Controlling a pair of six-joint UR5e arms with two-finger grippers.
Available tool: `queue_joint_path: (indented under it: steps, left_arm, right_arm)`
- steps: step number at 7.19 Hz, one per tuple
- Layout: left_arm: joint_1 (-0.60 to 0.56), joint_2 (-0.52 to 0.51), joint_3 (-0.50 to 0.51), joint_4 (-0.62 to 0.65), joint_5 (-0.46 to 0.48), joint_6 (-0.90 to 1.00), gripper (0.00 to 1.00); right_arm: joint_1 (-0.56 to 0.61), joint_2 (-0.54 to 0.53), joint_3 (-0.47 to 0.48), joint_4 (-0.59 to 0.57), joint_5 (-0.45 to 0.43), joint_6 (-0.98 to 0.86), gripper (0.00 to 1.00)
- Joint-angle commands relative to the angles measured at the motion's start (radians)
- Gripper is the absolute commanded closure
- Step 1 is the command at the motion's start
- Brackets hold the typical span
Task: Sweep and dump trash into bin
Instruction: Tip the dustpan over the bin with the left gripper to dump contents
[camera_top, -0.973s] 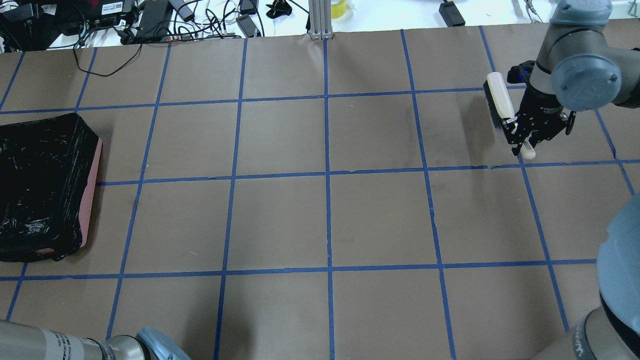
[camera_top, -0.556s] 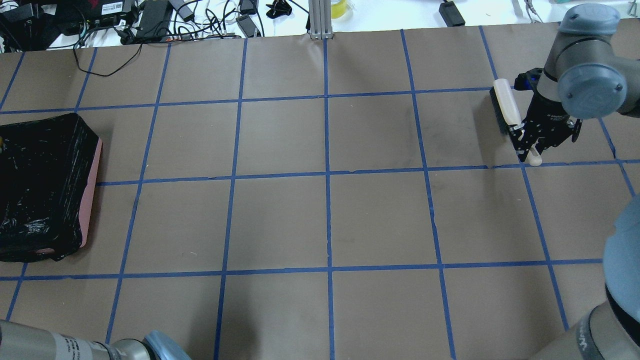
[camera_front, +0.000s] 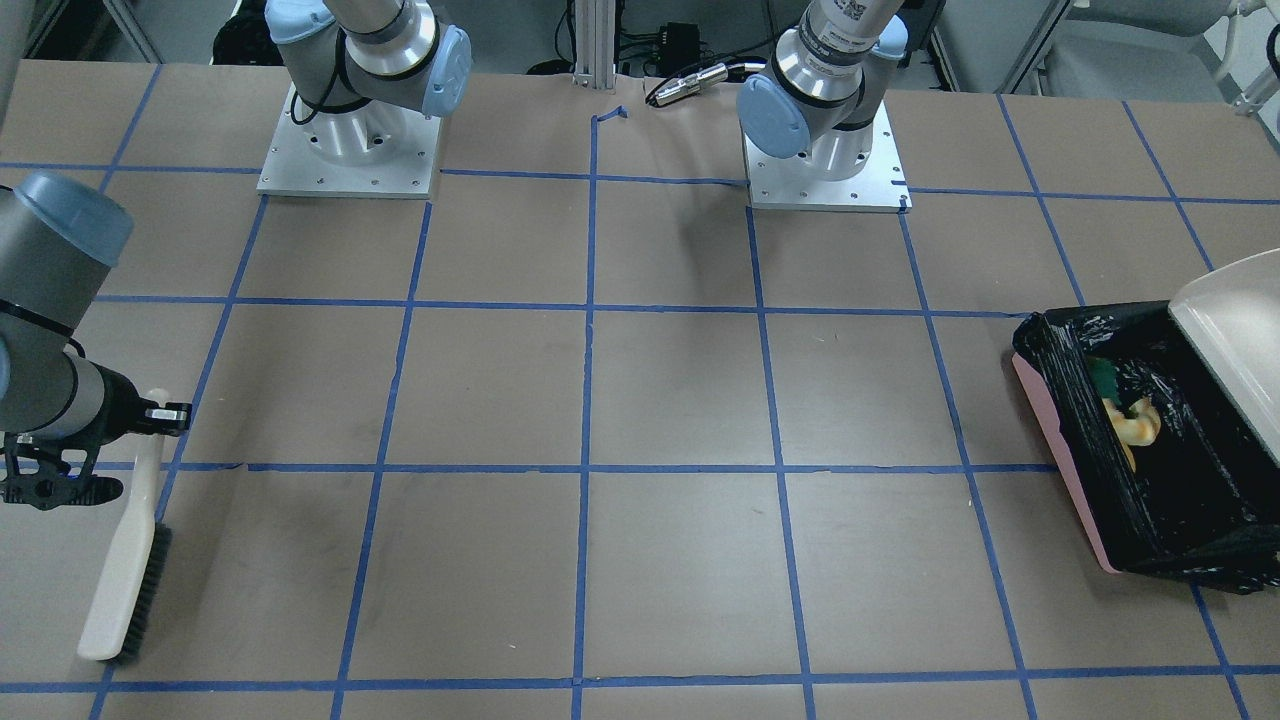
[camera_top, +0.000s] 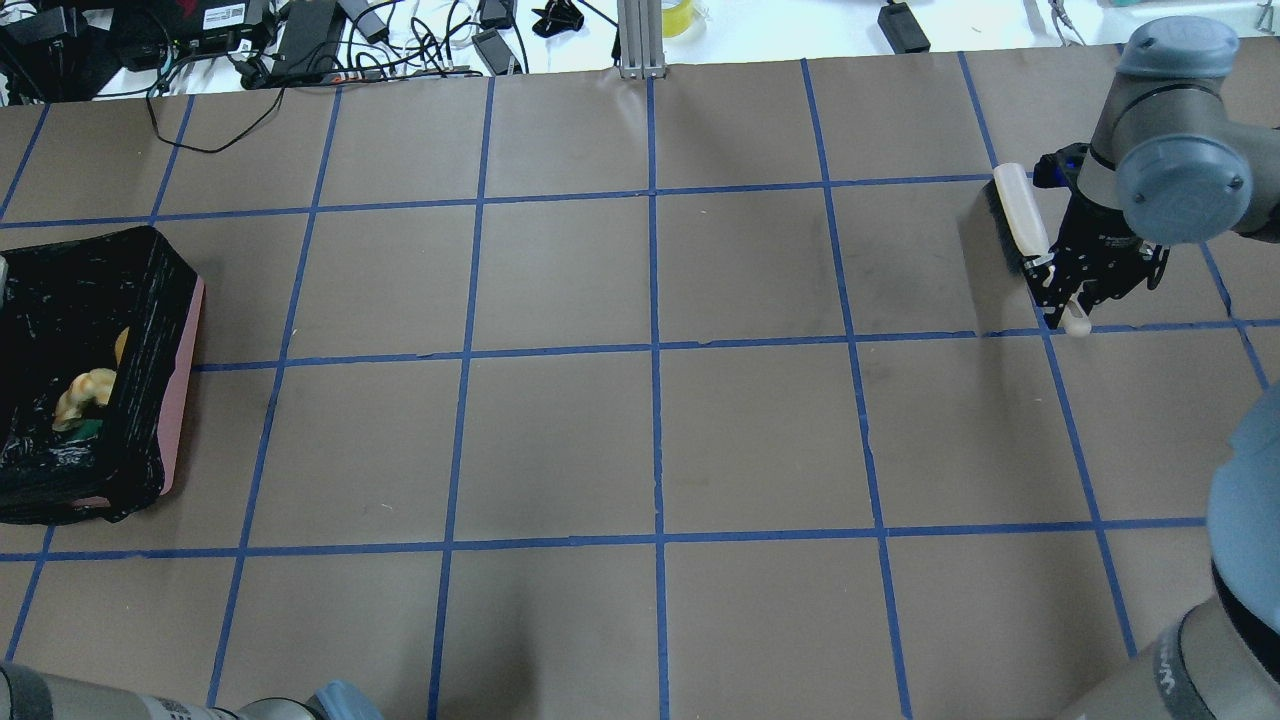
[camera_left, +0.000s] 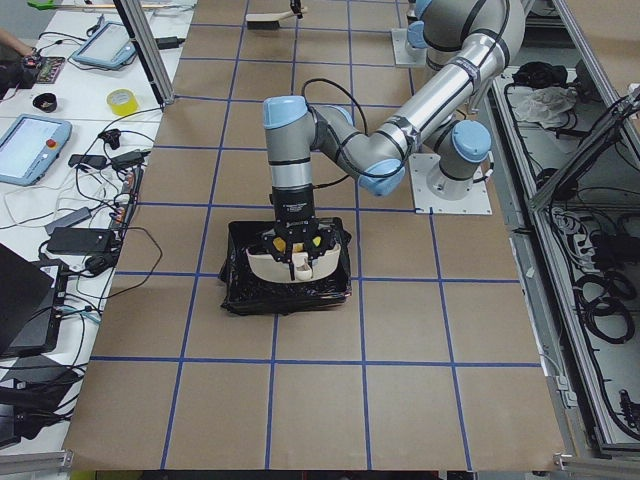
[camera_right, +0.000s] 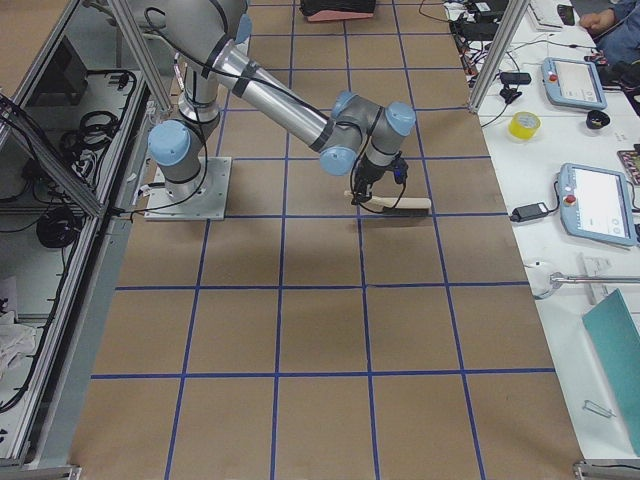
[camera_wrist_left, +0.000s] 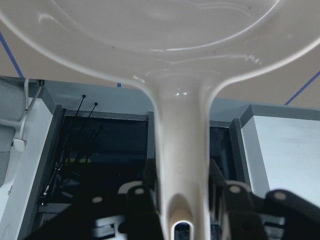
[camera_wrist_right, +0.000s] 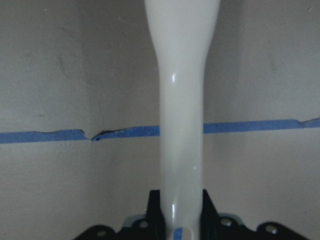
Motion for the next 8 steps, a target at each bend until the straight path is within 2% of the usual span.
queue_joint_path:
  steps: [1, 2, 3, 5, 7, 8]
  left_arm:
    - [-0.034, 0.013, -0.014, 0.032, 0.024, 0.006, 0.88]
    - [-0.031, 0.015, 0.003, 0.02, 0.006, 0.012, 0.9]
    - [-0.032, 0.027, 0.014, -0.065, -0.087, 0.024, 0.91]
    - [-0.032, 0.047, 0.043, -0.196, -0.288, 0.024, 0.92]
    - [-0.026, 0.067, 0.045, -0.338, -0.542, 0.023, 0.94]
    - [-0.037, 0.07, 0.043, -0.38, -0.562, 0.017, 0.94]
  right_arm:
    - [0.0, 0.006, 0.0, -0.004, -0.001, 0.001, 0.47]
    - [0.0, 0.011, 0.0, -0.005, -0.001, 0.001, 0.36]
    - [0.0, 0.012, 0.0, -0.005, -0.001, -0.001, 0.29]
    - [0.0, 0.012, 0.0, -0.005, -0.001, -0.001, 0.2]
    - [0.0, -0.003, -0.02, 0.004, -0.001, 0.013, 0.08]
    - [0.011, -0.058, -0.041, 0.016, 0.012, 0.015, 0.0]
